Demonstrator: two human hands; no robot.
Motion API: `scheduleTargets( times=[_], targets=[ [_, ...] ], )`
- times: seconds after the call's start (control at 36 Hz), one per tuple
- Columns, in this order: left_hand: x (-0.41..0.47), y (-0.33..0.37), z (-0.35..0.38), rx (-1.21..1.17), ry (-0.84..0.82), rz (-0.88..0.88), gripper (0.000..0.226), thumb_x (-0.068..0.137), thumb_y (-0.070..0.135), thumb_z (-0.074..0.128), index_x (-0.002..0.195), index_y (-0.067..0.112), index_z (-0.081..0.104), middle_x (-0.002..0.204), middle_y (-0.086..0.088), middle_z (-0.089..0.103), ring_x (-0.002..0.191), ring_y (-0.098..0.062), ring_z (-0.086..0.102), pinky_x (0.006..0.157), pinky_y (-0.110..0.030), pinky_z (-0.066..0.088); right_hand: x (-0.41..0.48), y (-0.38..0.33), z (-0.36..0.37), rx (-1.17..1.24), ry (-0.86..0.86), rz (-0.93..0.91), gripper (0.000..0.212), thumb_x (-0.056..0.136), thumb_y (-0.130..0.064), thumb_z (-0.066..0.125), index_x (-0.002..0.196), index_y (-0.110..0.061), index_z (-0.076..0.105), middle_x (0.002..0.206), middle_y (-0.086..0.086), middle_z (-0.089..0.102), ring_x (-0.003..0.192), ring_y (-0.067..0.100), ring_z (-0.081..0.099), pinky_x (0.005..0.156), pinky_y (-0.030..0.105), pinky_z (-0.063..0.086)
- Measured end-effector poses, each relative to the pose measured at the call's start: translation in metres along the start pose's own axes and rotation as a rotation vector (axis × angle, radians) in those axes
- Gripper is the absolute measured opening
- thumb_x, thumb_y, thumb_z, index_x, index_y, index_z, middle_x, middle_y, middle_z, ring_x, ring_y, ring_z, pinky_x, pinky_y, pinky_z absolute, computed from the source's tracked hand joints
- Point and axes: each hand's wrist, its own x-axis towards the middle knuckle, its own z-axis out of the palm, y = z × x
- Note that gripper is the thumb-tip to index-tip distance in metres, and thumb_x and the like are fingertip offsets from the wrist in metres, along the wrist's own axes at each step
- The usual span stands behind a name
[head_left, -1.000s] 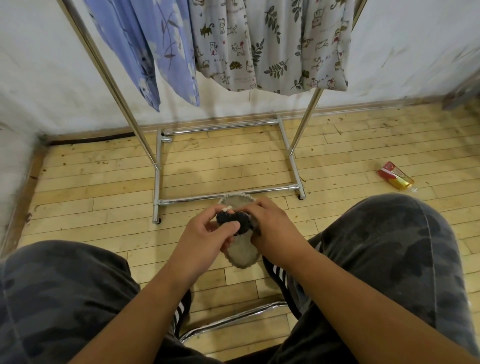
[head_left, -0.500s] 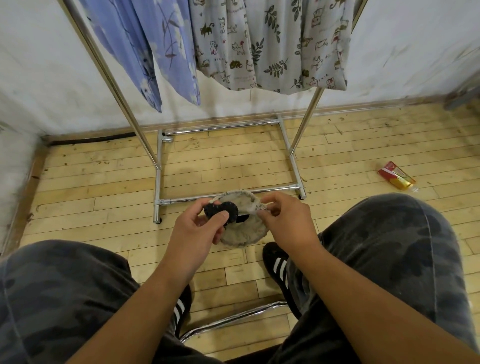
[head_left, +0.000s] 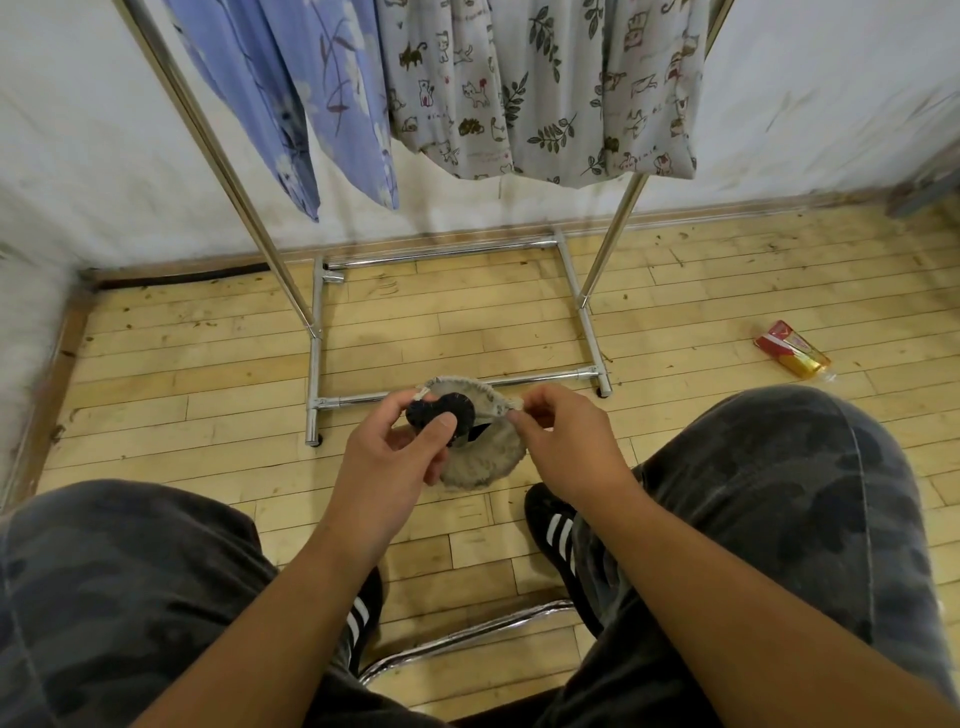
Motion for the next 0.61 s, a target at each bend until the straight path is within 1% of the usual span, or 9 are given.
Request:
scheduleTargets(
  times=[0.06,0.11,0.19,0.28,0.33,0.42,0.47,0.5,0.61],
  targets=[
    [-0.0002,-0.0001,-0.0001,0.003,-0.005,-0.001,0.017,0.097,0.024,0.07,0.114,0.027,0.069,0.069,-0.001,0.067,0.062,-0.01,0.06,0.065,-0.025,0.054,-0.0011,-0.0014,0.0011,0.012,-0.024,-0.023,0.005,0.1,-0.029,0.066,0.098,-0.024,0.067,0.095,-0.011,0.068,0.088,-0.003,0.063,0.063,0.003,0.046],
    [-0.0006,-0.0002,0.0003,0.011,-0.012,-0.001,0.018,0.097,0.025,0.07,0.114,0.028,0.068,0.071,-0.003,0.07,0.062,-0.009,0.061,0.064,-0.022,0.054,-0.003,-0.0039,0.0012,0.023,-0.047,-0.028,0.008,0.101,-0.029,0.065,0.093,-0.029,0.065,0.096,-0.013,0.067,0.089,-0.004,0.062,0.062,0.004,0.046],
    [-0.0007,-0.0005,0.0018,0.042,-0.022,0.004,0.019,0.096,0.024,0.071,0.114,0.028,0.068,0.077,-0.01,0.074,0.063,-0.01,0.063,0.062,-0.02,0.054,-0.0053,-0.0076,-0.0001,0.004,-0.063,-0.057,0.02,0.102,-0.03,0.064,0.084,-0.039,0.06,0.1,-0.014,0.063,0.09,-0.004,0.06,0.062,0.002,0.044],
    [-0.0004,-0.002,0.0036,0.078,-0.04,0.003,0.019,0.096,0.023,0.072,0.114,0.028,0.067,0.079,-0.01,0.076,0.068,-0.01,0.07,0.061,-0.019,0.055,-0.0056,-0.0088,0.0007,0.009,-0.061,-0.076,0.018,0.101,-0.032,0.065,0.084,-0.038,0.062,0.111,-0.009,0.061,0.093,-0.001,0.059,0.067,-0.001,0.042],
    [0.0,-0.0033,0.0038,0.121,-0.046,0.002,0.019,0.096,0.025,0.071,0.114,0.029,0.066,0.077,-0.007,0.076,0.067,-0.008,0.07,0.06,-0.018,0.053,-0.0051,-0.0084,0.0017,0.027,-0.063,-0.077,0.015,0.1,-0.033,0.066,0.086,-0.036,0.064,0.113,-0.008,0.06,0.092,0.001,0.059,0.067,0.0,0.042],
    [0.0007,-0.0043,0.0034,0.161,-0.041,-0.017,0.02,0.096,0.028,0.071,0.115,0.028,0.064,0.076,-0.004,0.077,0.064,-0.006,0.069,0.059,-0.016,0.052,-0.0051,-0.0073,0.0021,0.055,-0.086,-0.07,0.013,0.101,-0.033,0.064,0.088,-0.034,0.064,0.105,-0.007,0.063,0.091,0.006,0.06,0.065,0.008,0.044],
    [0.0012,-0.0045,0.0032,0.171,-0.031,-0.03,0.021,0.096,0.029,0.071,0.116,0.028,0.064,0.076,-0.003,0.077,0.064,-0.005,0.07,0.059,-0.017,0.053,-0.0046,-0.006,0.0031,0.092,-0.118,-0.056,0.014,0.102,-0.033,0.062,0.089,-0.031,0.065,0.097,-0.004,0.067,0.091,0.013,0.063,0.068,0.018,0.049],
    [0.0014,-0.0044,0.003,0.173,-0.027,-0.034,0.021,0.096,0.029,0.071,0.116,0.028,0.065,0.076,-0.003,0.077,0.065,-0.005,0.071,0.059,-0.017,0.053,-0.0045,-0.0058,0.0035,0.102,-0.131,-0.057,0.015,0.102,-0.033,0.061,0.089,-0.029,0.066,0.095,-0.004,0.068,0.089,0.014,0.064,0.068,0.02,0.051],
    [0.0018,-0.0037,0.002,0.193,-0.022,-0.03,0.02,0.097,0.031,0.07,0.115,0.033,0.063,0.076,-0.004,0.077,0.063,-0.005,0.069,0.057,-0.016,0.051,-0.0048,-0.0071,0.0025,0.164,-0.126,-0.086,0.017,0.105,-0.028,0.057,0.09,-0.021,0.064,0.081,-0.009,0.061,0.065,-0.003,0.055,0.057,0.014,0.045]
  ],
)
